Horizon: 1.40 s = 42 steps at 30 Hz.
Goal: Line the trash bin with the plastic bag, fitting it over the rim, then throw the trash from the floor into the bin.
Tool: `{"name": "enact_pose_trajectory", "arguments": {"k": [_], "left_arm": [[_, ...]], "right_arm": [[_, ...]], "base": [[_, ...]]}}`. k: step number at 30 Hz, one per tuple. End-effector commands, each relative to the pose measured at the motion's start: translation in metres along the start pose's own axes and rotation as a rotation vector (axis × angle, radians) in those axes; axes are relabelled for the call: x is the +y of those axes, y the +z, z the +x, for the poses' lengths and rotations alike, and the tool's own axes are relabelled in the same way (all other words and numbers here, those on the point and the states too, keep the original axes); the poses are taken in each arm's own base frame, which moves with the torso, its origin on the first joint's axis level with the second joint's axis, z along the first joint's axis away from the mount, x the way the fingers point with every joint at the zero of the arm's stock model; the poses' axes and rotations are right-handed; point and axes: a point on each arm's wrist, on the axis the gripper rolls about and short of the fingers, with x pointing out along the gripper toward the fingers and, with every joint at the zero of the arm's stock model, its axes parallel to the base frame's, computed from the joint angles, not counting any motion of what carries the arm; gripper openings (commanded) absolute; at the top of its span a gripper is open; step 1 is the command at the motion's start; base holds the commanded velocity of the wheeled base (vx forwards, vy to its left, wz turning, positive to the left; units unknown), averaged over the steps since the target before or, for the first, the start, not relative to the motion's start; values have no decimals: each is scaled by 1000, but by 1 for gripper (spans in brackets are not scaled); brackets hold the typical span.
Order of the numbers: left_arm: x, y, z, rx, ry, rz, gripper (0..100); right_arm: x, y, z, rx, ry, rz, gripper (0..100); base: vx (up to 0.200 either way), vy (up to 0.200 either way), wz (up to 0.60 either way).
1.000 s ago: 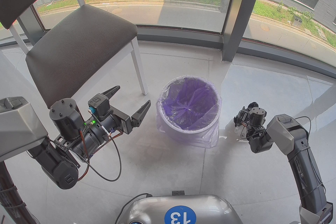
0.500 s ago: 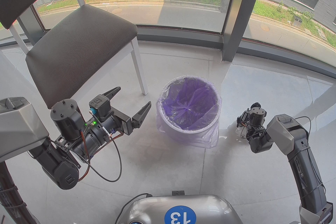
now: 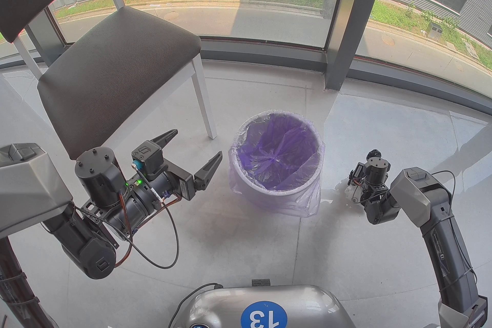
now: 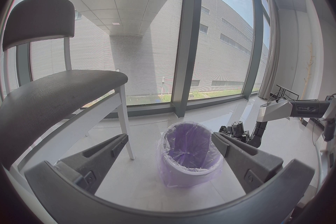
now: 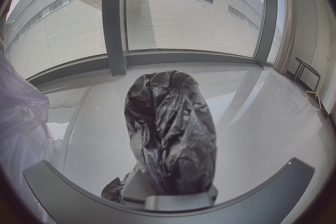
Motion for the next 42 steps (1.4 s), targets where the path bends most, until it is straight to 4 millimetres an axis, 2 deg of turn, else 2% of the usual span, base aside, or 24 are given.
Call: {"name": "enact_pose_trajectory", "arguments": {"k": [1, 5, 15, 21, 24, 32, 37, 42], "left_arm": [[0, 7, -3, -31, 2, 3, 100], [1, 10, -4, -40, 5, 4, 100], [4, -3, -1, 1, 15, 80, 100], [5, 6, -5, -21, 28, 90, 100], [5, 19, -15, -53, 38, 95, 100], [7, 31, -21, -88, 47, 98, 100], [9, 31, -22, -85, 54, 101, 100], [10, 32, -22, -89, 56, 102, 100]], "right_arm": [[0, 0, 0, 3, 0, 5, 0], [0, -1, 0, 6, -9, 22, 0], [0, -1, 0, 4, -15, 56, 0], [0, 1, -1, -19, -32, 45, 0], [0, 4, -1, -43, -26, 9, 0], [6, 20, -1, -164, 64, -44, 0], [15, 34, 1, -251, 105, -215, 0], [25, 49, 1, -285, 123, -265, 0]], "base": [[0, 0, 0], [0, 0, 0], [0, 0, 0], [0, 0, 0], [0, 0, 0], [0, 0, 0], [0, 0, 0], [0, 0, 0]]}}
